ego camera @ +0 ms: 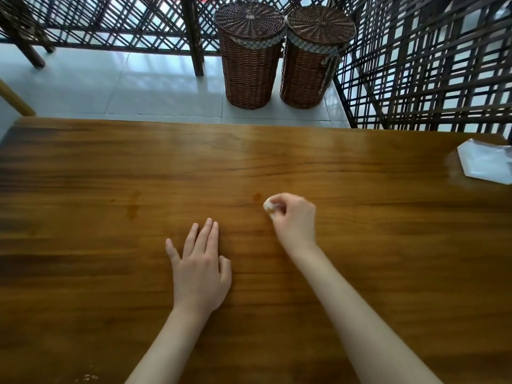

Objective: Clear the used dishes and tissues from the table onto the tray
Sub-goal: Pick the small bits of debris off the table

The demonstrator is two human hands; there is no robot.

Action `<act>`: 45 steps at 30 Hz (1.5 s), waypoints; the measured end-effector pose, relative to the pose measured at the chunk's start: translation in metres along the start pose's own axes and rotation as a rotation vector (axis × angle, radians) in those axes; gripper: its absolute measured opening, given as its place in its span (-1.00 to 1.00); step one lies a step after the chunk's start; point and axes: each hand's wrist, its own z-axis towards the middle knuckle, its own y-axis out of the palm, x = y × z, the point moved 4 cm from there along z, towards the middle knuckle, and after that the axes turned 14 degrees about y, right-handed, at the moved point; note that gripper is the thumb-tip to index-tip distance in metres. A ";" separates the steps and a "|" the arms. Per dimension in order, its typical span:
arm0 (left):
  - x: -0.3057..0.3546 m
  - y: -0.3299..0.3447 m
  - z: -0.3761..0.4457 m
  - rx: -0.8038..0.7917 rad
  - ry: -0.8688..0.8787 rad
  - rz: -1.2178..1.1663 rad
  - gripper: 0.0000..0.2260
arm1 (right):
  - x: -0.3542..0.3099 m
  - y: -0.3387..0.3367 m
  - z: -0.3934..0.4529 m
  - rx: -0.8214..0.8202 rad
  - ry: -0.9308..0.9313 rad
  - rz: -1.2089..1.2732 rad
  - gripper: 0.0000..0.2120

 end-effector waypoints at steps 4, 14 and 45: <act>0.000 -0.002 0.000 -0.017 -0.006 -0.030 -0.48 | -0.011 -0.002 0.037 -0.008 0.011 -0.009 -0.80; 0.001 -0.005 0.001 -0.006 -0.021 -0.050 -0.49 | -0.029 0.031 0.044 -0.069 -0.142 -0.288 -0.72; -0.004 0.002 -0.003 -0.079 0.038 -0.012 -0.47 | 0.018 0.011 -0.053 0.096 0.004 -0.199 -0.81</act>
